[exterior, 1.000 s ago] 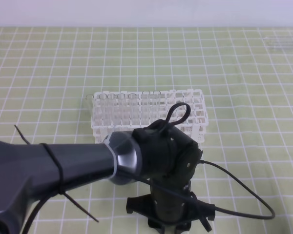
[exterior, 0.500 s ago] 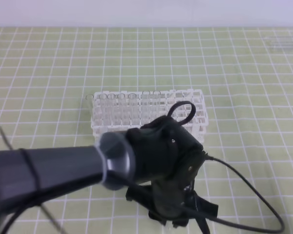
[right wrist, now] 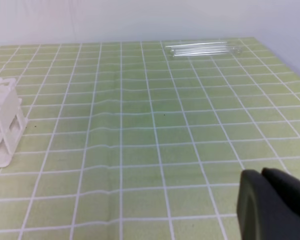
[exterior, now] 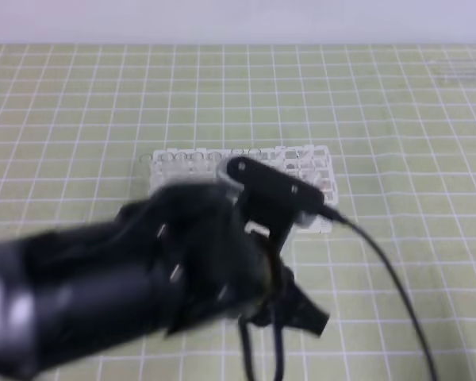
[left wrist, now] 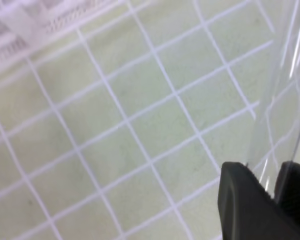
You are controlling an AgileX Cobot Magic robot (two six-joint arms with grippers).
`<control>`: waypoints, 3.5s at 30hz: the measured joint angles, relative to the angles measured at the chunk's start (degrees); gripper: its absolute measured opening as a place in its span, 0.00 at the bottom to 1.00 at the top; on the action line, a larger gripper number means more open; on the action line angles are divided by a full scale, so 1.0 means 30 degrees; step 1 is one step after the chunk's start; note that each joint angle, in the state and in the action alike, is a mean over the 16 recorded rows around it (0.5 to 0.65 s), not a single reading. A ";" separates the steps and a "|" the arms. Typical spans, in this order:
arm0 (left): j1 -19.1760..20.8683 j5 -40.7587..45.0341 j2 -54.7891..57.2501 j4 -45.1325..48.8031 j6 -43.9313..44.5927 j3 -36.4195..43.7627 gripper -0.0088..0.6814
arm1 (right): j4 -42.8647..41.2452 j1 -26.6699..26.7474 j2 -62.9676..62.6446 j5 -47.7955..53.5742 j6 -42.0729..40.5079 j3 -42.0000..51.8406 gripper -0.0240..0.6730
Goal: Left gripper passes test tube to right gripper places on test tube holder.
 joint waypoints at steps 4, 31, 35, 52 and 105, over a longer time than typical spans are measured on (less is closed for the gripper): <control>-0.0639 -0.1859 -0.1623 0.1054 0.0048 0.2147 0.03 | 0.0000 0.0000 0.0000 0.0000 0.0000 0.0000 0.03; -0.1679 -1.0639 -0.9636 0.4733 -0.0987 1.2270 0.03 | -0.0033 0.0000 0.0000 0.0000 0.0000 0.0000 0.03; -0.1678 -1.0913 -0.9681 0.5167 -0.0997 1.2355 0.03 | -0.0033 0.0000 0.0000 0.0000 0.0000 0.0000 0.03; -0.1680 -1.3092 -0.9688 0.5667 -0.1016 1.2370 0.02 | 0.0776 0.0000 0.0000 -0.0046 0.0014 0.0000 0.03; 0.1720 -2.0075 -0.6109 0.9143 -0.3383 1.2135 0.03 | 2.7006 0.0632 0.4498 0.7747 -1.7632 -0.4265 0.04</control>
